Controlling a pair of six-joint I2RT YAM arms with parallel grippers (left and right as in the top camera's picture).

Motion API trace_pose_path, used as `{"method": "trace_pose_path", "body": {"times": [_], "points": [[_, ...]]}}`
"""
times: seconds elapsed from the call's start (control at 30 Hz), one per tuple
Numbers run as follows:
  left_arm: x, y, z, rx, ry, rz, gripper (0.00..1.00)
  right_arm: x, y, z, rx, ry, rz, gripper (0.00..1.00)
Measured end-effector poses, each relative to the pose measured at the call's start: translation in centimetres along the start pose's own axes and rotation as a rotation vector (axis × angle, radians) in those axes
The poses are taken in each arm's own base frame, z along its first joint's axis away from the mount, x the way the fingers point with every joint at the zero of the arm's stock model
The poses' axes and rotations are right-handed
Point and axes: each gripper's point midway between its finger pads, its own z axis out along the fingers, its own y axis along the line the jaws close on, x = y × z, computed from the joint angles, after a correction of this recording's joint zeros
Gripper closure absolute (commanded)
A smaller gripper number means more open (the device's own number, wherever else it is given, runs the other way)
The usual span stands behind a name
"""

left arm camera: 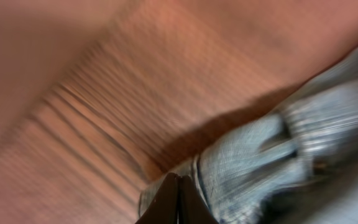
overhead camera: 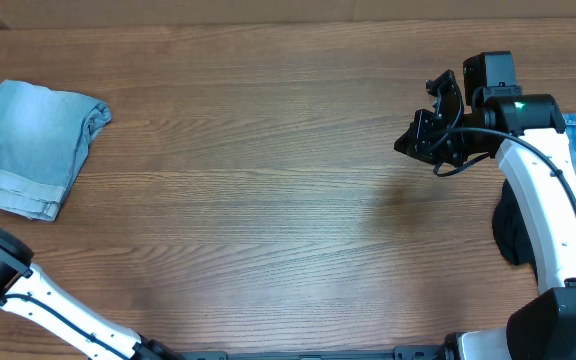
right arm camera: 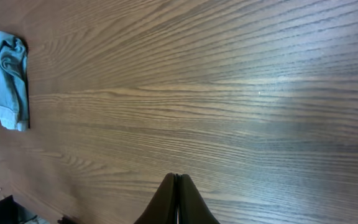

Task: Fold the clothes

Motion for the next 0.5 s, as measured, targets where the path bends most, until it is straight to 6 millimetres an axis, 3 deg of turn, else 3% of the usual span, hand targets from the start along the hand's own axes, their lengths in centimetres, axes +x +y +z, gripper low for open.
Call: {"method": "trace_pose_path", "body": {"times": [0.07,0.17,0.5], "points": [[1.2,0.4,1.6,-0.010,0.027,-0.004,0.96,0.4,-0.1,0.0,0.004,0.017,0.011,0.96],[1.5,0.5,1.6,-0.018,0.039,-0.006,0.96,0.5,-0.1,0.0,0.005,0.020,0.013,0.96],[6.4,0.0,-0.4,-0.005,0.273,-0.058,0.96,0.1,0.0,0.0,0.001,0.006,0.005,0.96]]}}
